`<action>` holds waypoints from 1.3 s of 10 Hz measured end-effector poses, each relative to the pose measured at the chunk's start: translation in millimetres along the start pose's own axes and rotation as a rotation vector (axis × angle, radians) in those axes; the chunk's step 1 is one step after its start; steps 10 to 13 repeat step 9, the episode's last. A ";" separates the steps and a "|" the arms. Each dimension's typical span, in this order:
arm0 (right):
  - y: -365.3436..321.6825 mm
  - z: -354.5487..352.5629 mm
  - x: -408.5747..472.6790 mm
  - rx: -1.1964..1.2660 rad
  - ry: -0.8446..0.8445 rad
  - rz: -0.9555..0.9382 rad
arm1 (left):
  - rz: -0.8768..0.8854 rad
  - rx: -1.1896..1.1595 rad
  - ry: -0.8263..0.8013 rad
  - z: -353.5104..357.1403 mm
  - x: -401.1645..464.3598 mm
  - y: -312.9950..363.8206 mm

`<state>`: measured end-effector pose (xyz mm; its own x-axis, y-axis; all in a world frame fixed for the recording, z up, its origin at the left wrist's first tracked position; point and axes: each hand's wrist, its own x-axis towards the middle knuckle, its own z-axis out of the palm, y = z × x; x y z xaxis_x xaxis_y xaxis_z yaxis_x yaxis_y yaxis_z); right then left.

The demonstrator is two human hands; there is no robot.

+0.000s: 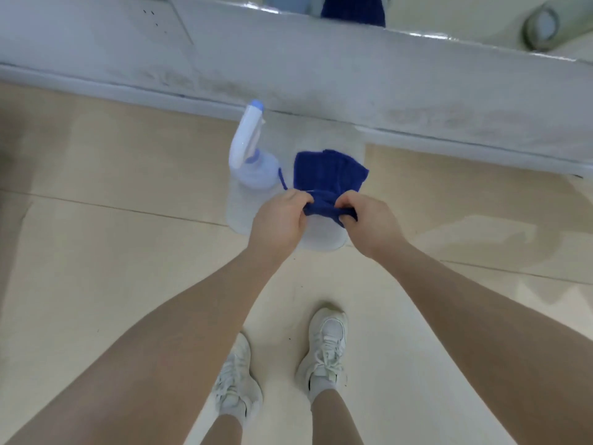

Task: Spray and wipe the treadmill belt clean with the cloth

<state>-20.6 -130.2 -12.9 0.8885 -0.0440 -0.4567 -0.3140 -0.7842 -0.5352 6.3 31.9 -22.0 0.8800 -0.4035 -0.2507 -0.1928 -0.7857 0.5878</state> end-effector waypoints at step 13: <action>-28.4 -20.8 1.4 -0.358 -0.124 -0.097 | 0.051 0.302 -0.492 -37.0 -18.4 -18.0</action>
